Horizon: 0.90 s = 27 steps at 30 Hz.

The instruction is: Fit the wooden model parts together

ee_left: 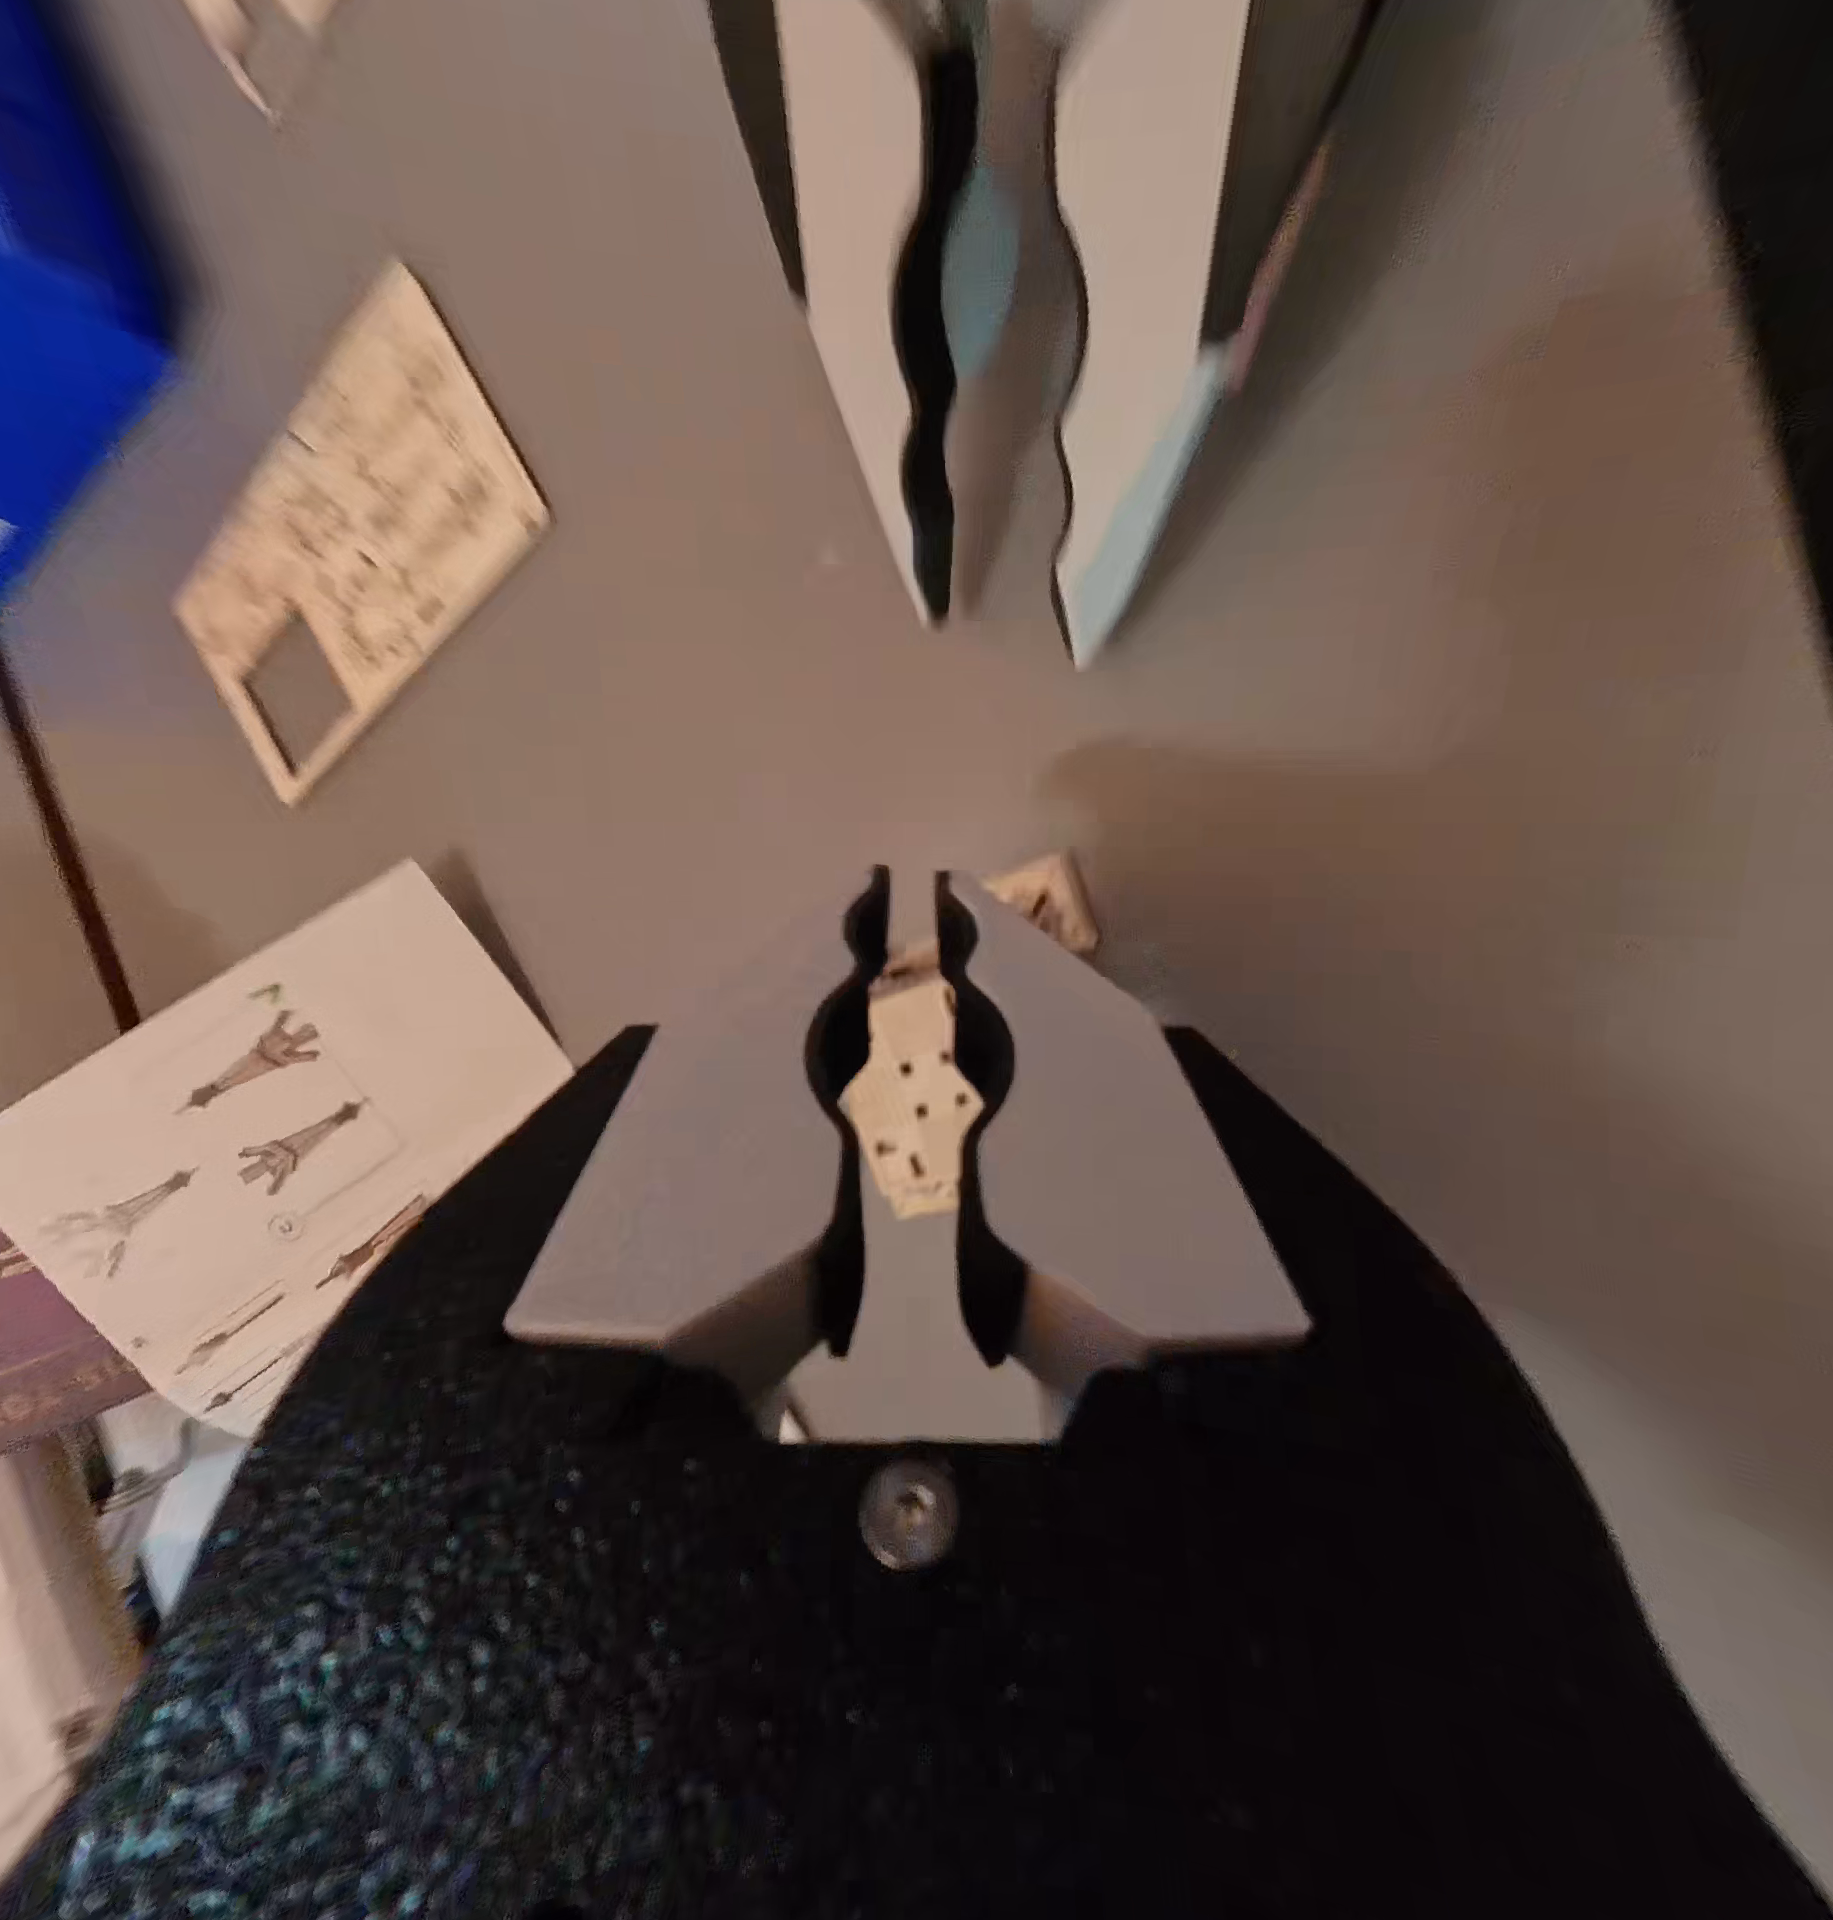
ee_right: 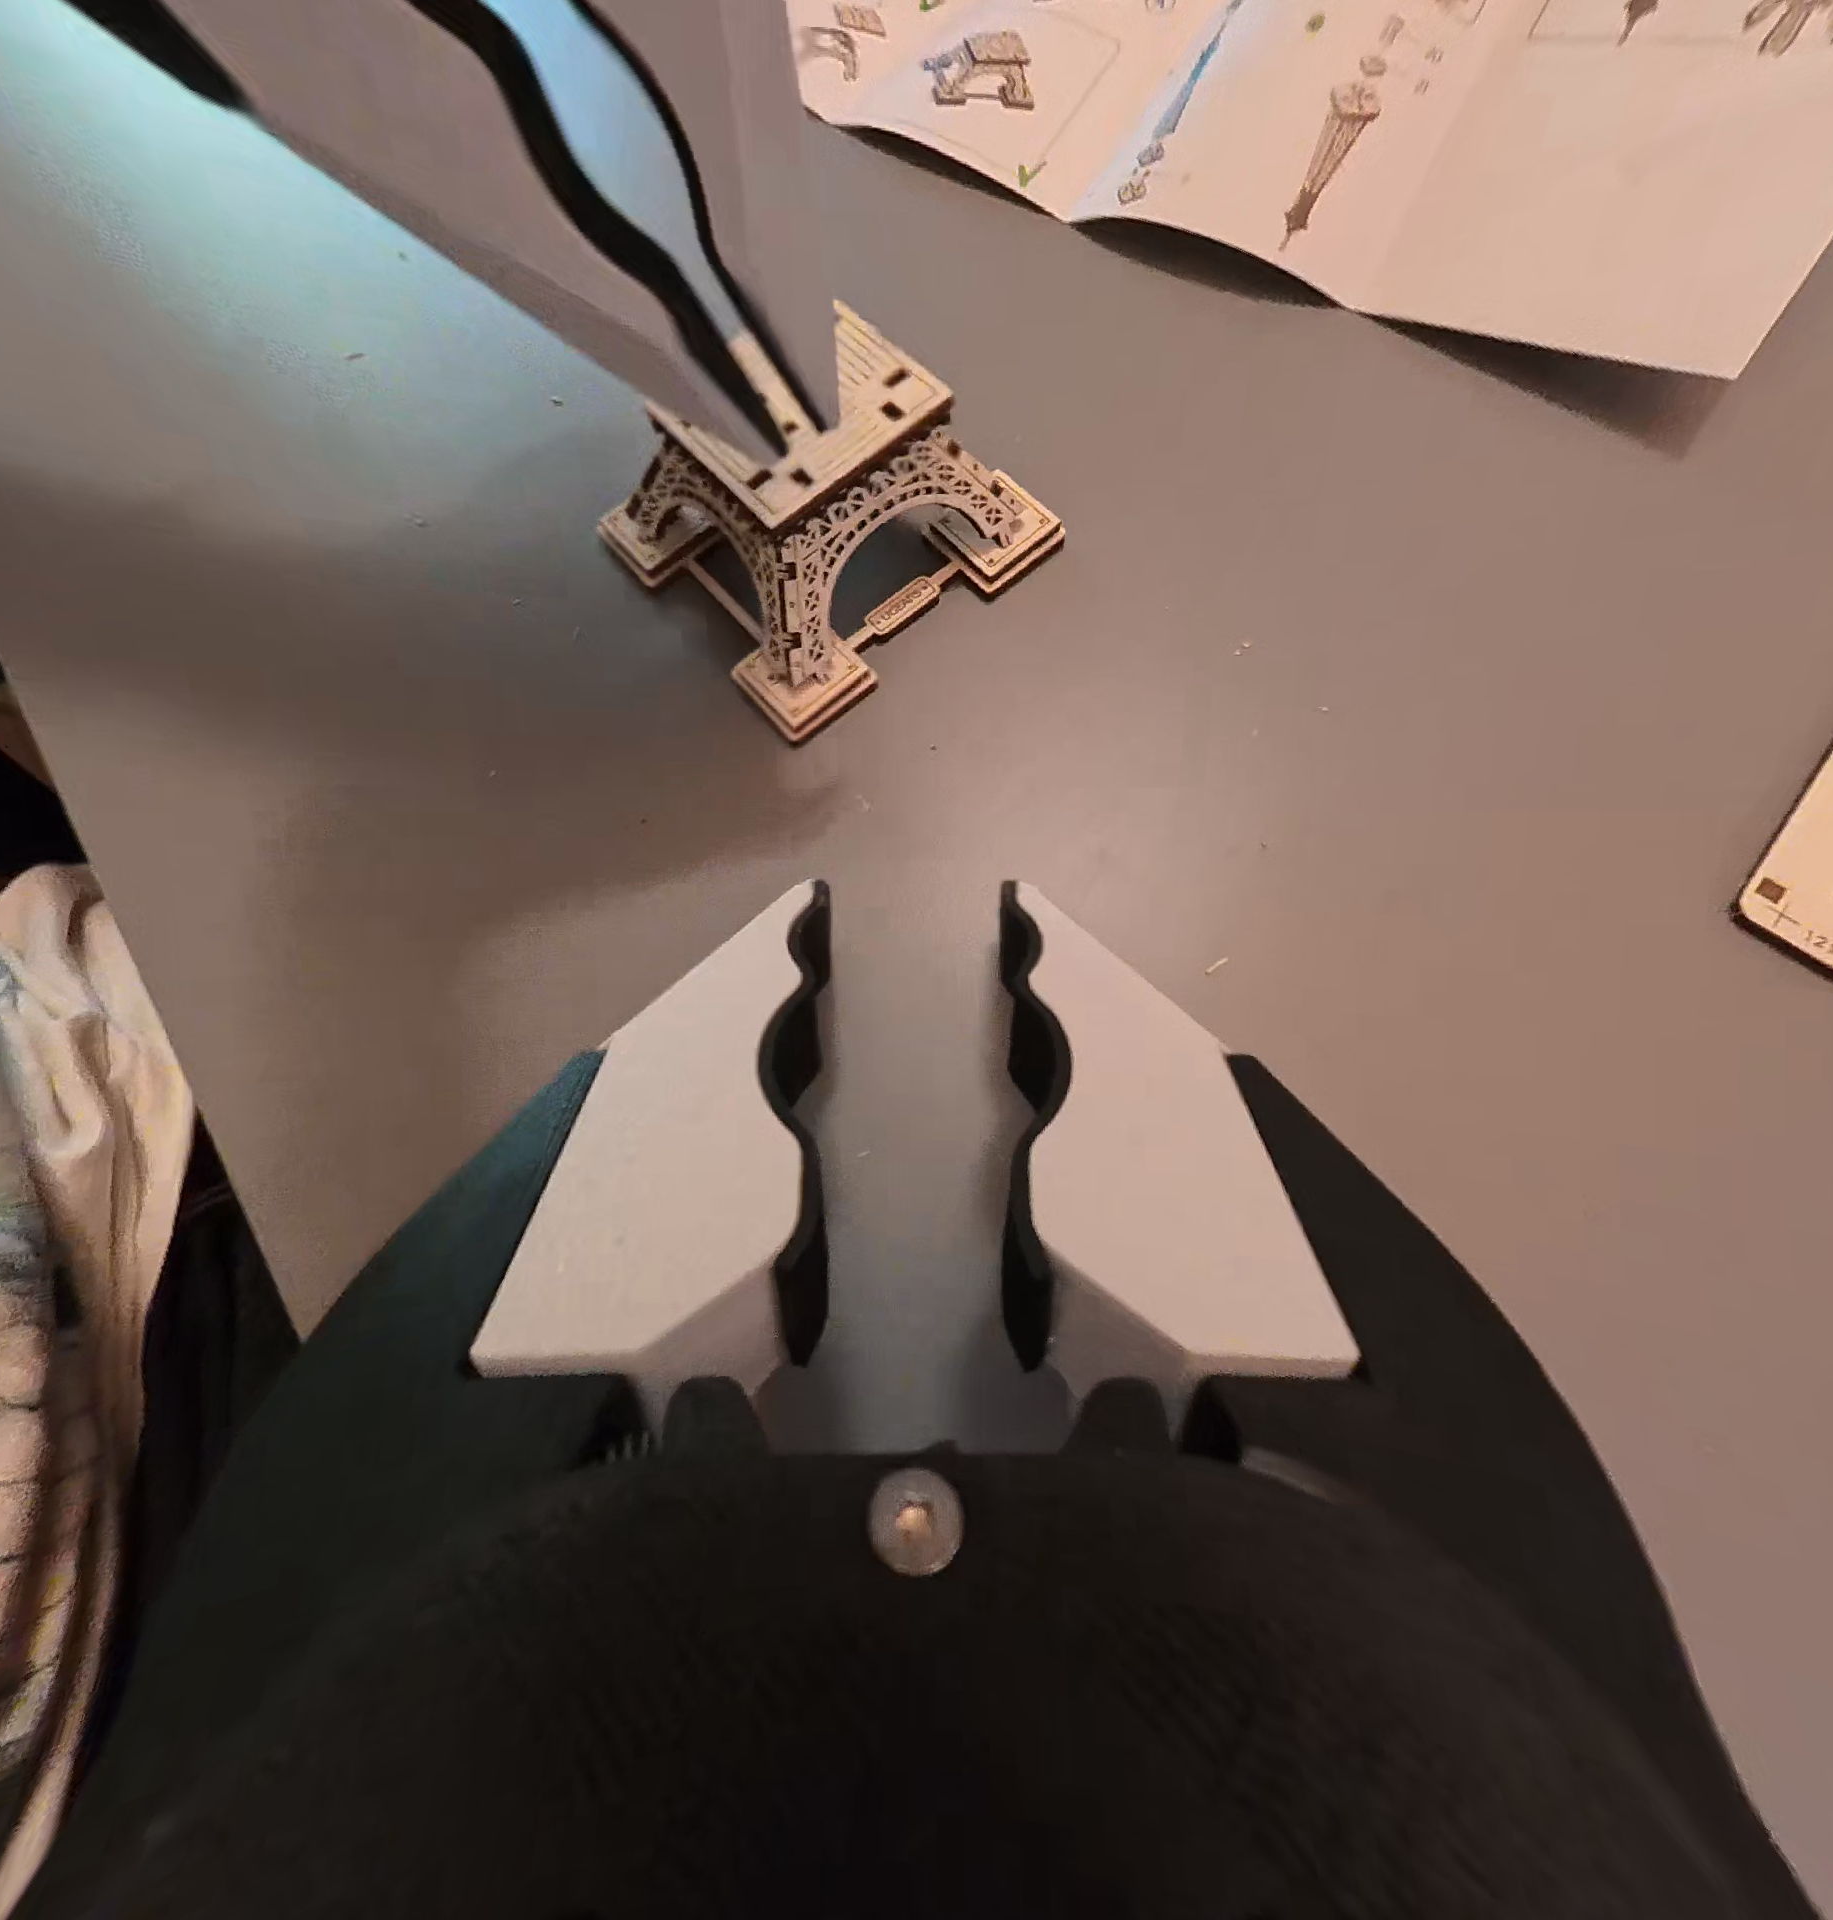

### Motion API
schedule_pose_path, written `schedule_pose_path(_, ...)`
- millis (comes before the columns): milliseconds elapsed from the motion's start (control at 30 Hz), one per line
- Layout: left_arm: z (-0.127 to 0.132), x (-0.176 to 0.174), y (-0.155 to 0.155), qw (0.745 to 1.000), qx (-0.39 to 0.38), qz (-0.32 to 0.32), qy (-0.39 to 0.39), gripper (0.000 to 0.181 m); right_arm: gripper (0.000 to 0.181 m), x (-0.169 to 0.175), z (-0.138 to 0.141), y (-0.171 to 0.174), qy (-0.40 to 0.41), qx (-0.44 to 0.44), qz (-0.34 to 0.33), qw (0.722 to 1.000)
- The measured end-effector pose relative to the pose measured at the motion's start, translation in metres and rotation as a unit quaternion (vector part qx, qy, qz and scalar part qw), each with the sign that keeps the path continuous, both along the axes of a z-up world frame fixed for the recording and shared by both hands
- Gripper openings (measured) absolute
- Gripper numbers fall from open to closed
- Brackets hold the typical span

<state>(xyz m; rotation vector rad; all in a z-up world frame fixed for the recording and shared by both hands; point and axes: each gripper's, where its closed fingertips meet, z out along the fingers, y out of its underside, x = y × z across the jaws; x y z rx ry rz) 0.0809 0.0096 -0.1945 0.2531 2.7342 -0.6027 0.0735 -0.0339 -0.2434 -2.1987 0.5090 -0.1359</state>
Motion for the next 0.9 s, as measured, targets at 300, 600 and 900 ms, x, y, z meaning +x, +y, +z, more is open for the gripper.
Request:
schedule_pose_path(300,-0.024,-0.017,0.066,0.942,-0.154,0.299,-0.011,0.028,0.054,0.002,-0.008,0.02,-0.052,-0.018,0.027,0.998)
schedule_pose_path(600,-0.064,-0.029,0.083,0.902,-0.197,0.377,0.079,0.022,0.047,-0.001,-0.015,0.042,-0.024,-0.04,0.037,0.998)
schedule_pose_path(900,-0.06,-0.018,0.069,0.889,-0.235,0.382,0.087,0.017,0.046,-0.003,-0.015,0.049,-0.025,-0.045,0.039,0.998)
